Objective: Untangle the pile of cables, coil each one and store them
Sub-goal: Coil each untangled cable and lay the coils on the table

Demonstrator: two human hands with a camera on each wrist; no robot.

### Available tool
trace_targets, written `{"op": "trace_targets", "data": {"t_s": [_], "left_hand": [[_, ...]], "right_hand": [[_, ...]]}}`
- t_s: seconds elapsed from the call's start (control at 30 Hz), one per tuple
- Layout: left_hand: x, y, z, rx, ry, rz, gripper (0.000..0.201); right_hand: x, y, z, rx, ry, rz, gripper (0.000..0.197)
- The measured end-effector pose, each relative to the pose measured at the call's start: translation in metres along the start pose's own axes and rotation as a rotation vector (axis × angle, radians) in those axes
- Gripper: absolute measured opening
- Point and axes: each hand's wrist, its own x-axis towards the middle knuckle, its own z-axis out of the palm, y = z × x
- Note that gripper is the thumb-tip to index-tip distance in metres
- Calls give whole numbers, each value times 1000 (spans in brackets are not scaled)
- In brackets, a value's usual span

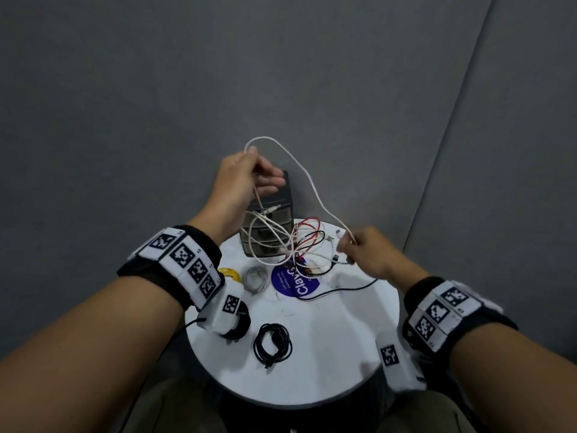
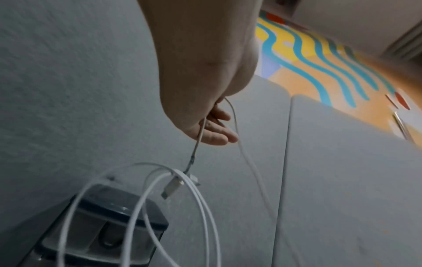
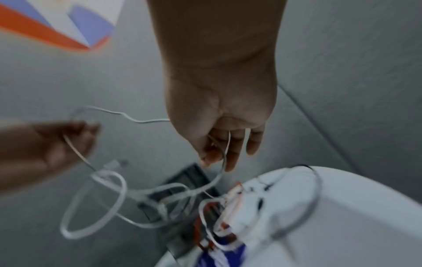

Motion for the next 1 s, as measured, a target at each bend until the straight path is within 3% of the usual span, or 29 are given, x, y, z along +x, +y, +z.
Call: {"op": "trace_targets", "data": {"t_s": [0.07, 0.2, 0.33, 0.57, 0.73, 0.87, 1.0], "left_hand": [[0, 6, -3, -31, -13, -17, 42], [-8, 7, -2, 120, -179, 1, 40], [-6, 8, -5, 375, -127, 121, 39], [-9, 18, -3, 254, -178, 66, 33], [-11, 28, -2, 137, -256, 71, 35], [-9, 30, -12, 66, -302, 92, 34], [-8, 35, -21, -37, -171, 170, 31]], "right_hand": [[-5, 20, 8, -36, 35, 59, 29], [-11, 37, 14, -59, 130, 156, 32], [-11, 42, 3, -60, 287, 245, 39], [-10, 28, -11, 40, 397, 249, 33], [-7, 12, -14, 12, 381, 219, 25], [-11, 20, -12, -22, 215, 276, 23], [-15, 34, -6, -13, 187, 275, 22]]}}
